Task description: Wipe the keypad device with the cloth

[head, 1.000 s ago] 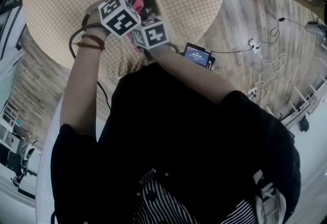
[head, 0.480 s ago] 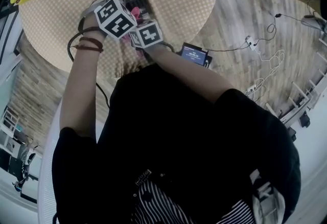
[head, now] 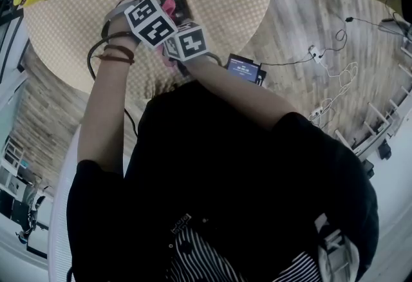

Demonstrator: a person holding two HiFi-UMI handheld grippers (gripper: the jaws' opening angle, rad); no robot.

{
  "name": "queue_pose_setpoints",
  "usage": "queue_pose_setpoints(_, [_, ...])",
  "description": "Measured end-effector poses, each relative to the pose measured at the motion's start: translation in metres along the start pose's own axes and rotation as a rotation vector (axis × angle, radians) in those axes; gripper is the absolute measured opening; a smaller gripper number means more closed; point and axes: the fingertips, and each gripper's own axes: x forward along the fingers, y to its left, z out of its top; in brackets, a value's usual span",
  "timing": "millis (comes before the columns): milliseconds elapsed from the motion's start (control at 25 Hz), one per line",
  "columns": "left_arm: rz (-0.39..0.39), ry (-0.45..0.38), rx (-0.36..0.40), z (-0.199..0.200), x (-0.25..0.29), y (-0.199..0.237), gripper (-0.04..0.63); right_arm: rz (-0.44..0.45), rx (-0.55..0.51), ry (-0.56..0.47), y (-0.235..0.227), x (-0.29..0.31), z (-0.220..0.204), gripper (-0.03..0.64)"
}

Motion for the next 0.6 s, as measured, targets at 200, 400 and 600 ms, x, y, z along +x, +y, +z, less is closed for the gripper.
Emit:
queue_pose_setpoints(200, [0.018, -0.025, -0.031, 0.004, 0.002, 0.001, -0.003, 0.036, -0.028, -0.01, -0.002, -0.002, 0.005, 0.064])
queue_pose_setpoints(400, [0.049, -0.008, -0.002, 0.0, 0.003, 0.004, -0.004, 0.03, 0.019, 0.081, -0.015, 0.014, -0.037, 0.064])
queue_pose_setpoints(600, [0.038, -0.011, -0.011, 0.0, 0.004, 0.004, -0.003, 0.012, 0.018, 0.153, -0.023, 0.019, -0.057, 0.064])
